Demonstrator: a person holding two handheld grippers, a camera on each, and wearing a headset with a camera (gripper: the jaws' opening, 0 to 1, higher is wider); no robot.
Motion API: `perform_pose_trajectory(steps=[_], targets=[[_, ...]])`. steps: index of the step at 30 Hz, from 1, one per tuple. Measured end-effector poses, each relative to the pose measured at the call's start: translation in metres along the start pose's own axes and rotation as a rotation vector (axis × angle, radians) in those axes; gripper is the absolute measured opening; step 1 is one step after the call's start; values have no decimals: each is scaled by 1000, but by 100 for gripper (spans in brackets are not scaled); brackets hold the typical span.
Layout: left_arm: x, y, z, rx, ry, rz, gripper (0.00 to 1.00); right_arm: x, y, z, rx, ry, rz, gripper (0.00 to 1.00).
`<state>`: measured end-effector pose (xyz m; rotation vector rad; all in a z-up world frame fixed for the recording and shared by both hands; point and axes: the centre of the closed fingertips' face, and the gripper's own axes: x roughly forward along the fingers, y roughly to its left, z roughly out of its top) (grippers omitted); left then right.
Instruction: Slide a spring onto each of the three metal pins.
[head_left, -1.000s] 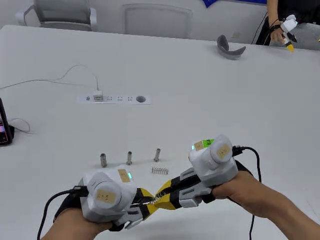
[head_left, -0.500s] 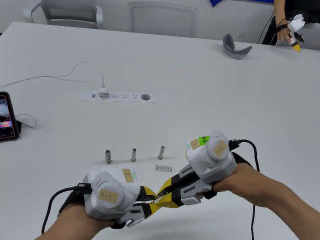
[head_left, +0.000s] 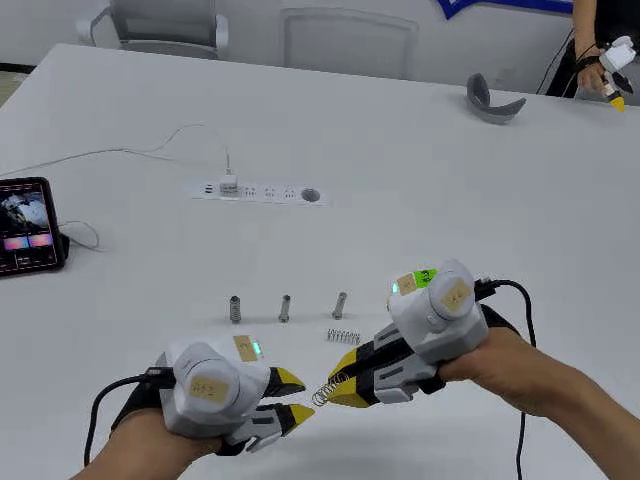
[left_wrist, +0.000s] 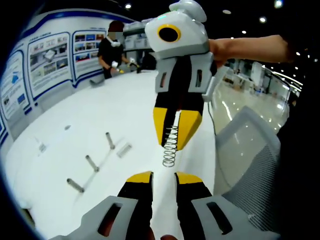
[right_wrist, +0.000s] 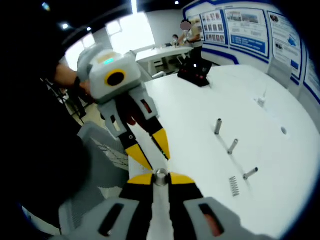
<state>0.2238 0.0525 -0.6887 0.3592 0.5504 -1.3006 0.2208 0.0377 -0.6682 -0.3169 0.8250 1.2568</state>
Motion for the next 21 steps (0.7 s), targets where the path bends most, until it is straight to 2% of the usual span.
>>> perform_pose_trajectory(steps=[9,15,21], targets=[[-13,13,-14,-63,-4,62,22,0,-7,-5,2,20,-18,12],[-22,27,-21,-118,-17,120,26,2,-20,-6,7,34,-49,12],[-29,37,-27,-156,-27,157,30,5,-30,-5,19,34,-63,12]])
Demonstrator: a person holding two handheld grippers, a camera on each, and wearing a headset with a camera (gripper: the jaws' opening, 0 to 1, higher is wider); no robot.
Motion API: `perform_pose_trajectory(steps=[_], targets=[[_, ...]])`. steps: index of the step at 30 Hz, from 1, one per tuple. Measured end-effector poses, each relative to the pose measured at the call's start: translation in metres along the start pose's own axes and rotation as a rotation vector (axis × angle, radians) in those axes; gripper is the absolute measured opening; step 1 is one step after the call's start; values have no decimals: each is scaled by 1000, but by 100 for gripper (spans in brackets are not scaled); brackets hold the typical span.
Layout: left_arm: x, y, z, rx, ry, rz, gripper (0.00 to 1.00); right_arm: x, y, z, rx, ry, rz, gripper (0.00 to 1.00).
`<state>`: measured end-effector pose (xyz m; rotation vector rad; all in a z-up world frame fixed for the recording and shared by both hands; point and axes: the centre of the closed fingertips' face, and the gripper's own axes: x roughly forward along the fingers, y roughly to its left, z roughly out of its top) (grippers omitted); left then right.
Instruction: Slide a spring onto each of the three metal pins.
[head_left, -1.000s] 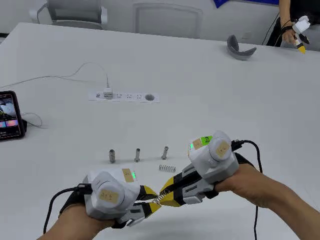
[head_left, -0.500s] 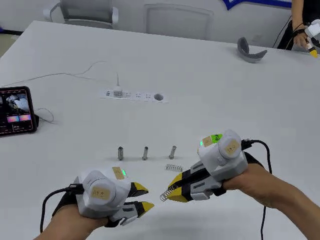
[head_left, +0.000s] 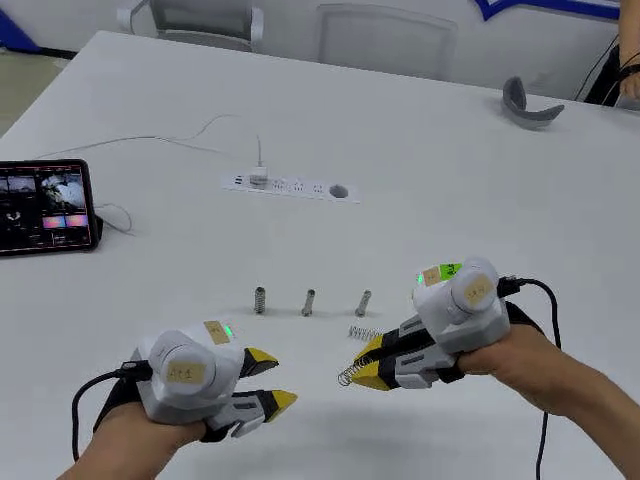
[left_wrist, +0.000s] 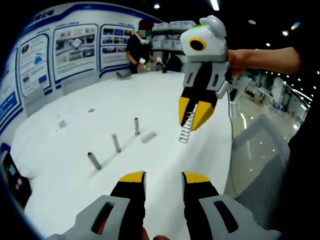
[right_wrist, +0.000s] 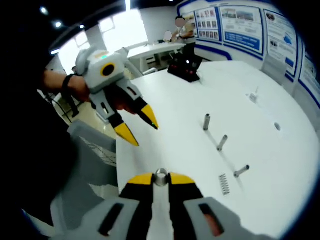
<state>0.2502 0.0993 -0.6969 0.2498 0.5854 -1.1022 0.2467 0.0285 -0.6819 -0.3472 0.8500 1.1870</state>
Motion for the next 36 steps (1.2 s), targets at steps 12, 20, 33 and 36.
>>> perform_pose_trajectory(steps=[12,20,33,36], targets=[[-16,23,-14,-72,-3,67,38,10,-28,4,14,12,-27,12],[-24,38,-21,-108,-8,112,44,17,-49,11,5,28,-46,12],[-34,53,-27,-168,-22,156,53,25,-85,24,-18,54,-73,12],[-35,54,-27,-181,-26,163,55,28,-91,25,-24,61,-74,12]])
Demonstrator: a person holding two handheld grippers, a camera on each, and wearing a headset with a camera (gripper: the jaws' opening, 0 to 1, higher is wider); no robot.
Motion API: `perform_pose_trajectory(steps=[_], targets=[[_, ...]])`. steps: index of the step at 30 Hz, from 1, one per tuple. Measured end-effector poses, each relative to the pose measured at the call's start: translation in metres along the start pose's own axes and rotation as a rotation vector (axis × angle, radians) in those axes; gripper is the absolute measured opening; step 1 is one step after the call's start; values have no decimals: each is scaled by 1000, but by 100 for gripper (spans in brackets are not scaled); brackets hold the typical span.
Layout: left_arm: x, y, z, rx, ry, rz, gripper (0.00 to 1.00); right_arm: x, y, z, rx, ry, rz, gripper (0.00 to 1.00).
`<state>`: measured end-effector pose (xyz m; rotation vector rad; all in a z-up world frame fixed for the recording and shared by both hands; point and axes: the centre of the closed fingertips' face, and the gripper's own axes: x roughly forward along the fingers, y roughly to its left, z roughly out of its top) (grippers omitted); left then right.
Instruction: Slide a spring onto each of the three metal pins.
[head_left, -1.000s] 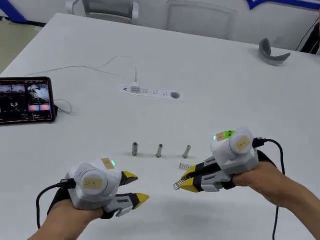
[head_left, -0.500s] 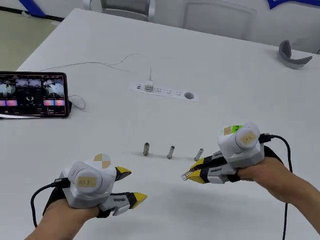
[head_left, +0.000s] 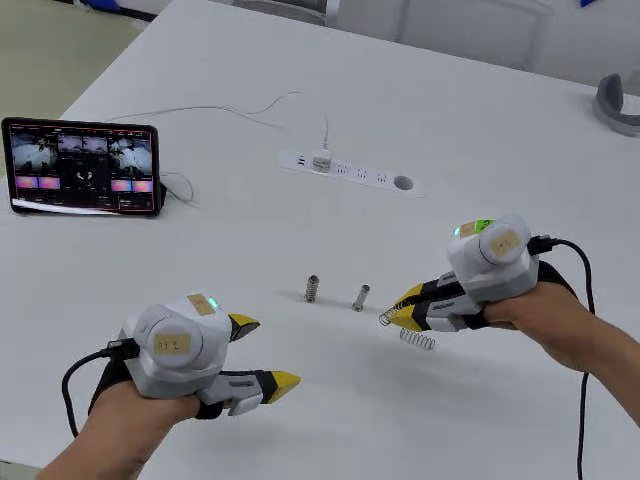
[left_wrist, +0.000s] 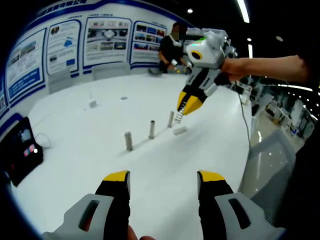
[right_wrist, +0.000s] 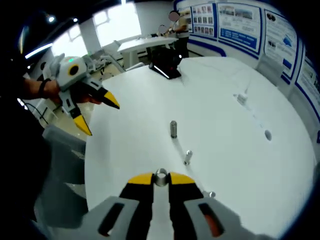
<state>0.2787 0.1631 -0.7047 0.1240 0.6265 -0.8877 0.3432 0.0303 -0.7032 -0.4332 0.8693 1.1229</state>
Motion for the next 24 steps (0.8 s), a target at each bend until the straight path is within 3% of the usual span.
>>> perform_pose_trajectory(steps=[14,24], targets=[[-7,5,4,-27,-6,27,67,12,-25,9,-39,29,-13,12],[-10,6,0,-49,-4,38,70,20,-37,12,-46,41,-26,12]])
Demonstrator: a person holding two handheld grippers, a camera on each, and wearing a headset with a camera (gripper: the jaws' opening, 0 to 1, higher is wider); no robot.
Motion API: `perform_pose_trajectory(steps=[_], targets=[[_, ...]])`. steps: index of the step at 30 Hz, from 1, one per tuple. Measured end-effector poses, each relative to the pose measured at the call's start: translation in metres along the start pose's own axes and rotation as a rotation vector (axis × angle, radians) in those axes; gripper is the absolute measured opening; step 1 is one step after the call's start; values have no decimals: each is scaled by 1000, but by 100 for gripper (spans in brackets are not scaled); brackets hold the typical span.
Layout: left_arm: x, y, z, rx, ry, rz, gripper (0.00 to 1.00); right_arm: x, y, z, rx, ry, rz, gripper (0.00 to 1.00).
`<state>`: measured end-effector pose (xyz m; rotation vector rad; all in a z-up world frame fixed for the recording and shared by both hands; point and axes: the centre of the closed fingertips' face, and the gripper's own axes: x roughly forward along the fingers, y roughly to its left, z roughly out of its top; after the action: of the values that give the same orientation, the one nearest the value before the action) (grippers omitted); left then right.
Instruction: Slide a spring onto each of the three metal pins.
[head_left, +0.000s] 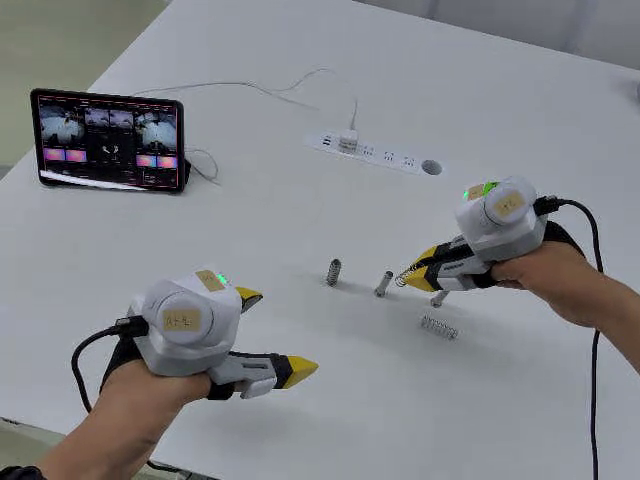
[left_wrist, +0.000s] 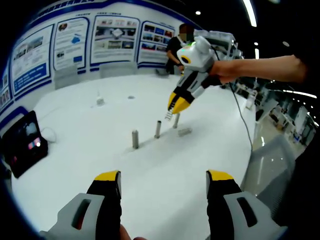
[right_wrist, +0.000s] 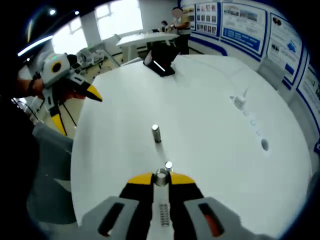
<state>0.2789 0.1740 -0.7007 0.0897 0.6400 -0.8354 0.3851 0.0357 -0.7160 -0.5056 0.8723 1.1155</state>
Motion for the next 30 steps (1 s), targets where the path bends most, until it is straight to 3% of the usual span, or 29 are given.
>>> perform_pose_trajectory(steps=[30], targets=[[-7,5,-12,-37,9,11,70,24,-11,5,-46,45,12,12]])
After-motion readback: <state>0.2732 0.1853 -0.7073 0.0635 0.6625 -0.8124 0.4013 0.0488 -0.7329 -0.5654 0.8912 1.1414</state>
